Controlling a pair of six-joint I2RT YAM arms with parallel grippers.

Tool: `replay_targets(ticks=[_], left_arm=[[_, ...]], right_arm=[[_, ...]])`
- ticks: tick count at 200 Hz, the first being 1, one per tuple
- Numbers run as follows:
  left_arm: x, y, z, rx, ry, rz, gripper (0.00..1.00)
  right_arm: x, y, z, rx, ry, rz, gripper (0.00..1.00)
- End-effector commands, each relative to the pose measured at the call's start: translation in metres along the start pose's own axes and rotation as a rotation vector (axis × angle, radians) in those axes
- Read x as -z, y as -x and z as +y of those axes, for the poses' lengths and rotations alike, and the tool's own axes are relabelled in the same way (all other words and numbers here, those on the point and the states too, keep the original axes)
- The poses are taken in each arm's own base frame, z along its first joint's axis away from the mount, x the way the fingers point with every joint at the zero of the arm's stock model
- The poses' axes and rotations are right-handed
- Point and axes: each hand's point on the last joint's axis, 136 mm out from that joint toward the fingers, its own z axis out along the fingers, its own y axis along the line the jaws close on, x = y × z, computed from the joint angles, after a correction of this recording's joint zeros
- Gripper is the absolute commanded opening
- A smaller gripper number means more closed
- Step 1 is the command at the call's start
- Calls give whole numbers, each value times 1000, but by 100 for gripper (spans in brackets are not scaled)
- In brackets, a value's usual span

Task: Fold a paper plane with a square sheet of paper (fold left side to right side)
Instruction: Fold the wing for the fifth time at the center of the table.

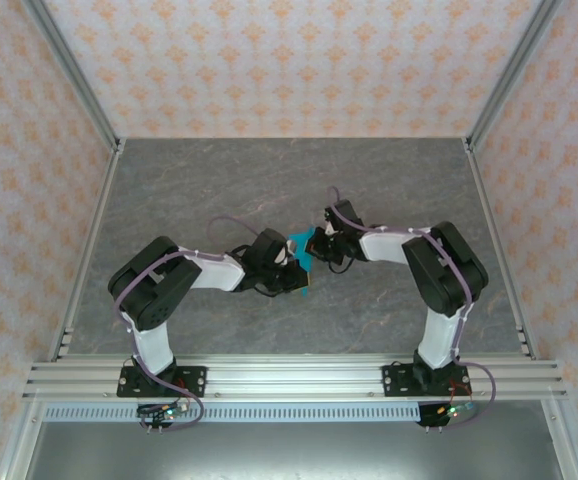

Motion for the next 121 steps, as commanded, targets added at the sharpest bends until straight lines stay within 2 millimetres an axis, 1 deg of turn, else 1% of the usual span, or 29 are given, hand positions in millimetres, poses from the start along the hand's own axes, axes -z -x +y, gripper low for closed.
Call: replay_targets(ticks=[1, 17, 36, 59, 78, 121], left_arm=[[-5, -25, 48, 26, 190, 53, 7], [-6, -27, 50, 13, 220, 59, 6], [-7, -27, 52, 12, 232, 58, 5], [-7, -28, 53, 17, 236, 60, 5], [-7, -28, 53, 16, 237, 62, 5], [-5, -28, 53, 15, 239, 58, 4]], right_arm=[[26, 2, 13, 52, 18, -46, 0], [39, 1, 21, 74, 45, -64, 0], [46, -8, 19, 71, 58, -62, 0], [43, -22, 22, 59, 101, -33, 0], [38, -28, 21, 55, 114, -14, 0], [27, -34, 28, 47, 178, 19, 0]])
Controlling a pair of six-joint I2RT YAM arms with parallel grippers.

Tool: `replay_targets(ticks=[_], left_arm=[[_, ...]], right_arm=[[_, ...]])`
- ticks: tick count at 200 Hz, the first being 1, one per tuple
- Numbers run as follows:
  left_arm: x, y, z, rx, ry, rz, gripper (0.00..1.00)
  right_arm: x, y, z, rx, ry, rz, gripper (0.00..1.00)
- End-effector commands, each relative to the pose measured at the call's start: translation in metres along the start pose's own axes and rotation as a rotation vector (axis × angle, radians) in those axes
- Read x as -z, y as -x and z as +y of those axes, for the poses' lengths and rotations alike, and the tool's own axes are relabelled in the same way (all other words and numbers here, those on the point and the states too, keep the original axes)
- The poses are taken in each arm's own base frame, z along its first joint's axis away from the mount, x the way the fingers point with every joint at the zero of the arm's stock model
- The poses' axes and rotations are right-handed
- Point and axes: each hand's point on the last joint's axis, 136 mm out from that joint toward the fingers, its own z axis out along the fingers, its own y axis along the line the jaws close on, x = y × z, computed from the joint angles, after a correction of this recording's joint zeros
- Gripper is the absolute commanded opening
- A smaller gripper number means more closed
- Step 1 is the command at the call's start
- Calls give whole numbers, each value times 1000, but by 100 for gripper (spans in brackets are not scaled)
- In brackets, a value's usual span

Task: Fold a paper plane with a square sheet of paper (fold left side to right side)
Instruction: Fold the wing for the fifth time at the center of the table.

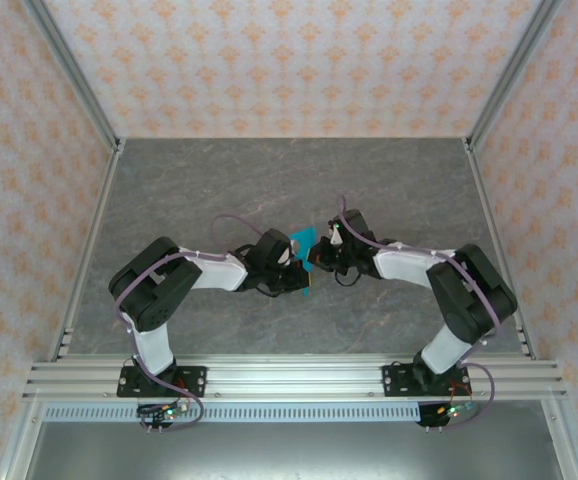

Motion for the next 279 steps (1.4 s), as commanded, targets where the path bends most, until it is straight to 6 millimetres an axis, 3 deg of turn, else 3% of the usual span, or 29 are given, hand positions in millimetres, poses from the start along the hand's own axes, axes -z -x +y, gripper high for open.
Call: replay_targets(ticks=[1, 178, 279], left_arm=[[-5, -29, 53, 39, 198, 71, 4], [-4, -33, 53, 42, 196, 85, 3], [-4, -35, 58, 48, 209, 93, 2]], right_arm=[[-7, 2, 12, 9, 66, 4, 0], [-46, 22, -27, 98, -116, 21, 0], [-41, 63, -42, 112, -144, -15, 0]])
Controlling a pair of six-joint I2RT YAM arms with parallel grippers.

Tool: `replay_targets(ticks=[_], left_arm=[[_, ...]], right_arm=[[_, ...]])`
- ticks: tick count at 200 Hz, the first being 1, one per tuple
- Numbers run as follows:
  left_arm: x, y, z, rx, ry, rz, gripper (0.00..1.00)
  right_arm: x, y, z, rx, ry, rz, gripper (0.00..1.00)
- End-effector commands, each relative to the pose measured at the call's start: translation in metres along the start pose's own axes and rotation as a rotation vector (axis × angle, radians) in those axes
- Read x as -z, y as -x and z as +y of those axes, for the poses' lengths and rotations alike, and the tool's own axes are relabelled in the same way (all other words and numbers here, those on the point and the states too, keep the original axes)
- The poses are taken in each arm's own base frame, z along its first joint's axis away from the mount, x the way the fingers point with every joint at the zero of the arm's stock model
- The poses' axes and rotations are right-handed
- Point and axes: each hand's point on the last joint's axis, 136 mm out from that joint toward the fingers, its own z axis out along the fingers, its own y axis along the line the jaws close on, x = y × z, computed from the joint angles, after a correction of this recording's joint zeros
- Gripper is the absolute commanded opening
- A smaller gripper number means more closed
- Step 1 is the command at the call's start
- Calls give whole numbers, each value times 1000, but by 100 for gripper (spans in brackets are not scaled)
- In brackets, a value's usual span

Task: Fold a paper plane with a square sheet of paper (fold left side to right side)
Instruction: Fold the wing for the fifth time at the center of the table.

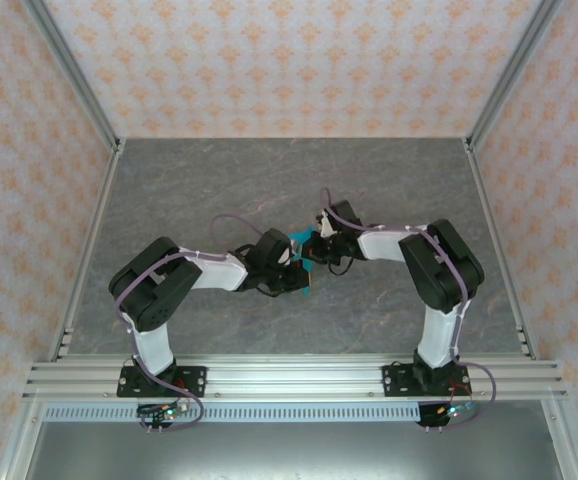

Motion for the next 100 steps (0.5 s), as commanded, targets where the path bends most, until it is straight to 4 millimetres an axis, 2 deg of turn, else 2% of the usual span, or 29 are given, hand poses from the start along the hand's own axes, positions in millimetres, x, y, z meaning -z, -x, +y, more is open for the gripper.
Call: replay_targets(ticks=[1, 100], left_arm=[[-4, -36, 57, 46, 204, 96, 2], [-4, -37, 58, 49, 198, 94, 2]], right_arm=[[2, 36, -31, 15, -110, -105, 0], [3, 73, -47, 28, -156, -112, 0]])
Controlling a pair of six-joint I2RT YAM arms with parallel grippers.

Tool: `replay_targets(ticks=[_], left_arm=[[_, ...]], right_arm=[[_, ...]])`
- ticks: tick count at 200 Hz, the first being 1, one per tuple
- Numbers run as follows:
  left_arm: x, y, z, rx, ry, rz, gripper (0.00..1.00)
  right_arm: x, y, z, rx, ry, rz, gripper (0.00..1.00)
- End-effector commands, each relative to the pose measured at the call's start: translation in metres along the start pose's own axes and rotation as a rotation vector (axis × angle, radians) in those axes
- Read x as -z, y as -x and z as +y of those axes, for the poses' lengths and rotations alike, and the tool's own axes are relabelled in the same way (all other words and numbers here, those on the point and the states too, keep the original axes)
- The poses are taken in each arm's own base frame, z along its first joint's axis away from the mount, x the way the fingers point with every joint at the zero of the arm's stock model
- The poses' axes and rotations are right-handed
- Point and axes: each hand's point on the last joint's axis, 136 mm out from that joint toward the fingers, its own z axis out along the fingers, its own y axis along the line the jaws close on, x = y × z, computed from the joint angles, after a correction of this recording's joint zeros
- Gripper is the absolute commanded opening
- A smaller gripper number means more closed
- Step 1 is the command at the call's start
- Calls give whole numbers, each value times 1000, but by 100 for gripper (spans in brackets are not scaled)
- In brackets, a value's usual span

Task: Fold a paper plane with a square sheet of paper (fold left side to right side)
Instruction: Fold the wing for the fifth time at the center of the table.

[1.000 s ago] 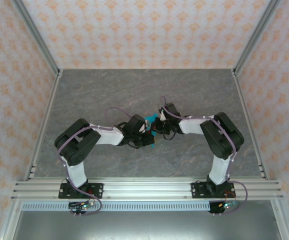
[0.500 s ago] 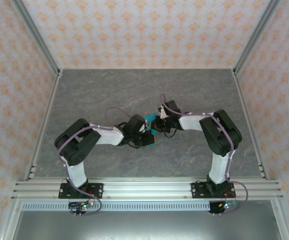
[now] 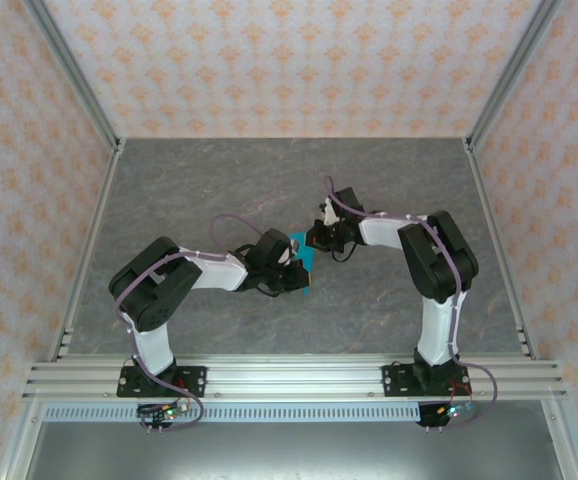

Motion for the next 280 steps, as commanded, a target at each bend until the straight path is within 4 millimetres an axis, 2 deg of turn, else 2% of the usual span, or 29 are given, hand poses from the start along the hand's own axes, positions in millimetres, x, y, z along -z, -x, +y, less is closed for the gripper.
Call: replay_targets(ticks=[1, 31, 122, 147, 183, 202, 230, 254, 280], left_arm=[[-3, -38, 58, 49, 197, 98, 2], [-3, -38, 58, 52, 192, 94, 2], [-2, -38, 55, 62, 173, 81, 2], [-1, -36, 52, 60, 165, 77, 2], [-1, -31, 43, 56, 141, 64, 2], [-1, -29, 40, 53, 134, 61, 2], [-1, -26, 36, 47, 127, 55, 2], [0, -25, 35, 44, 128, 55, 2], [-1, -24, 34, 42, 126, 54, 2]], right_arm=[[0, 37, -37, 10, -128, -103, 0], [-1, 50, -46, 5, -156, -105, 0], [1, 95, -56, -7, -164, -123, 0], [12, 106, -45, 3, -145, -143, 0], [47, 115, -21, 51, -147, -206, 0], [61, 106, -4, 63, -96, -216, 0], [73, 70, 25, 81, -2, -215, 0], [67, 33, 47, 71, 89, -187, 0], [50, 6, 55, 38, 142, -140, 0]])
